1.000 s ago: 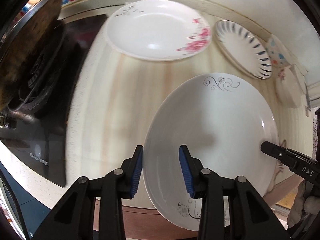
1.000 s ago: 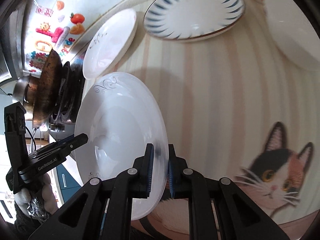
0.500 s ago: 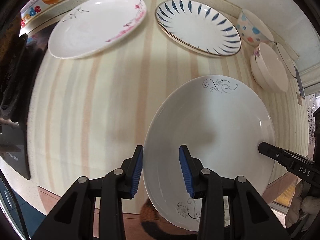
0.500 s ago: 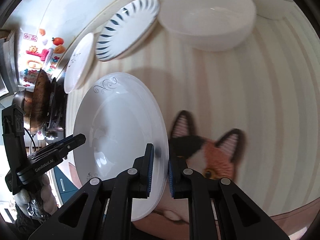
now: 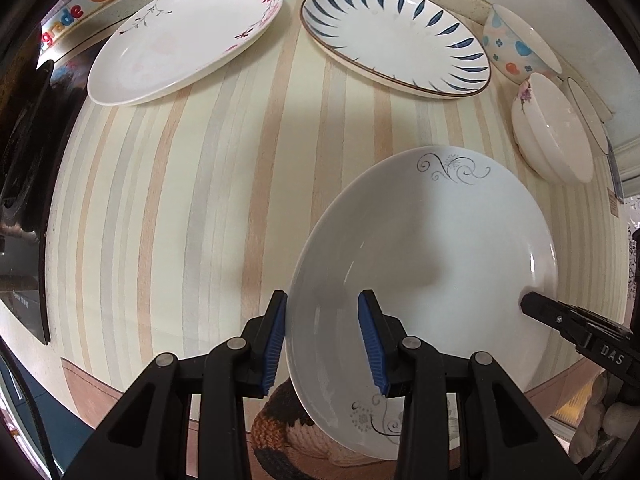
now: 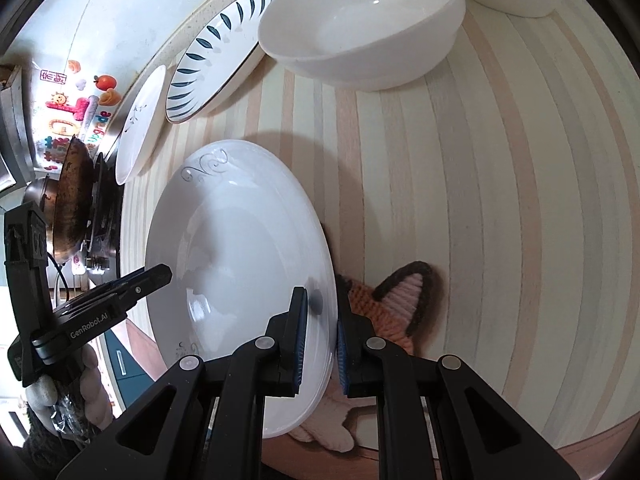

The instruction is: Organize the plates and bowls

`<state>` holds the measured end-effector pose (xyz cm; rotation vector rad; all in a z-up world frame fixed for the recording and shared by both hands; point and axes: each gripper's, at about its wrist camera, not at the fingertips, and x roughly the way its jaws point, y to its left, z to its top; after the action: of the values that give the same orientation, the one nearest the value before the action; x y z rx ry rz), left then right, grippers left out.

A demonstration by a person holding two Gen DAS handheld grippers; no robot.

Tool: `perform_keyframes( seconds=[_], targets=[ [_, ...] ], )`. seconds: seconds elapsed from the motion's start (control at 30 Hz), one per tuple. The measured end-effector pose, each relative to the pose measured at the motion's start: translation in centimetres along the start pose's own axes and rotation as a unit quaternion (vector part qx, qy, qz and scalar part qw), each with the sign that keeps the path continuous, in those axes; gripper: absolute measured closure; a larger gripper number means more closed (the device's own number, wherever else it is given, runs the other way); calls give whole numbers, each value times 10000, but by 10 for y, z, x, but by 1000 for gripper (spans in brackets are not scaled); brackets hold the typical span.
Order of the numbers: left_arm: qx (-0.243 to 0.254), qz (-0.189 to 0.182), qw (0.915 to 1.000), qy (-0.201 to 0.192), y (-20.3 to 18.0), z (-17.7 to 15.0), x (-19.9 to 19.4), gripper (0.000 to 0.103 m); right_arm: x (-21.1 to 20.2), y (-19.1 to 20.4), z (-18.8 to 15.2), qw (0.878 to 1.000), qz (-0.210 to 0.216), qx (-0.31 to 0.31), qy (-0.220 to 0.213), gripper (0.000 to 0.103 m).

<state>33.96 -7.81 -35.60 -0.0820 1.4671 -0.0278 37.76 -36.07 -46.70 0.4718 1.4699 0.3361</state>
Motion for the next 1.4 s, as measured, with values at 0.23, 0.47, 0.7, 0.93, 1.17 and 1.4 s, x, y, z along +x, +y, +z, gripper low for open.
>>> perform_keyframes(
  seconds=[0.23, 0.47, 0.7, 0.93, 1.17, 1.4],
  targets=[
    [-24, -35, 10000, -27, 1, -1, 5, 70, 1, 4, 1, 10000, -1, -95, 3, 88],
    [-18, -418, 9990, -176, 38, 0, -35, 70, -17, 5, 0, 9995, -84, 165, 239, 88],
    [-767, -250, 9930, -865, 119, 44, -78, 69, -85, 61, 14, 9994, -106, 20, -319, 73],
    [-1352, -19, 9886, -666, 178, 101, -38, 69, -34, 180, 119, 9911, 142, -1043, -821, 71],
    [-1472, 233, 9876, -485, 204, 132, -2, 69, 67, 242, 226, 9877, -100, -1455, -556, 71],
    [-1563, 73, 9864, -513, 215, 141, 15, 75, 131, 261, 277, 9866, -223, -1591, -273, 87]
  ],
)
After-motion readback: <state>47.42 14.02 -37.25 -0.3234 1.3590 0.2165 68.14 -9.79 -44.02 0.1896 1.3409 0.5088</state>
